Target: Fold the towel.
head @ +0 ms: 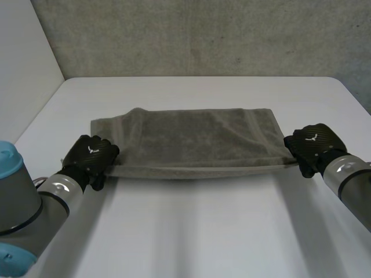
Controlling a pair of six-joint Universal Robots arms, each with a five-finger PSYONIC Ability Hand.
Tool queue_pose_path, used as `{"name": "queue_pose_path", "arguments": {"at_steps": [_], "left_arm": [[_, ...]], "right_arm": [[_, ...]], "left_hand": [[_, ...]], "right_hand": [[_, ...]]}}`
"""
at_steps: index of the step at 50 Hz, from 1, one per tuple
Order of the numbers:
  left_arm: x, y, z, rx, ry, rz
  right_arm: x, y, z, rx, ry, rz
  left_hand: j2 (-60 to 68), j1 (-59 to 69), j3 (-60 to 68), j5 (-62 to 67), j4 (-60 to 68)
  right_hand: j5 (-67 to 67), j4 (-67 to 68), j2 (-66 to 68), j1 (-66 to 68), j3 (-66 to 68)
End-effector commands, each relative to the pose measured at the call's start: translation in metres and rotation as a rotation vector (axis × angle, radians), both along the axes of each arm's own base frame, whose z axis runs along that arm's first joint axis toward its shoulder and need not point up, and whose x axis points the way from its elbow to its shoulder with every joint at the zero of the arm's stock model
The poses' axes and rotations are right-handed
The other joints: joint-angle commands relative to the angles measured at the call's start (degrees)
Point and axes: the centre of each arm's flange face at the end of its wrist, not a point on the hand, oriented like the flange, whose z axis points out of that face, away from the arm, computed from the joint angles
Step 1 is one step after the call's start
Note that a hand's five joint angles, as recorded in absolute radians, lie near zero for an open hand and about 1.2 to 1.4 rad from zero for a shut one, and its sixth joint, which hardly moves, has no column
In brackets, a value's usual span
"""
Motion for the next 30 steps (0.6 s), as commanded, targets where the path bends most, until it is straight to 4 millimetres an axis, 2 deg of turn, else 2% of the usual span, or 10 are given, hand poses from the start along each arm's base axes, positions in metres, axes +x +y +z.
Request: {"name": "queue_pose_path", "arguments": {"at_steps": [1,11,22,30], "left_arm": [[-0.001,0.010,-0.007,0.026,-0.005,-0.013],[0.001,0.018,-0.018,0.073,-0.021,-0.014],[0.006,0.016,-0.020,0.079,-0.026,0.009],[0.010,0.013,-0.012,0.054,-0.019,0.024]], "right_arm": [[-0.008,0.000,-0.002,-0.009,-0.010,-0.026],[-0.008,0.001,-0.009,-0.001,-0.009,-0.021],[-0.006,0.003,-0.012,0.005,-0.009,-0.012],[-0.005,0.005,-0.016,0.008,-0.007,-0.007]], "left_hand": [[-23.1,-23.0,-23.2,-33.8,-23.4],[-34.0,-34.0,-34.2,-44.7,-34.3],[-33.3,-33.3,-33.5,-44.0,-33.6],[-32.2,-32.1,-32.3,-42.9,-32.4]], "right_hand": [[3.9,2.8,5.1,3.7,3.5],[3.9,2.8,5.1,3.7,3.5],[3.9,2.8,5.1,3.7,3.5],[3.9,2.8,5.1,3.7,3.5]]}}
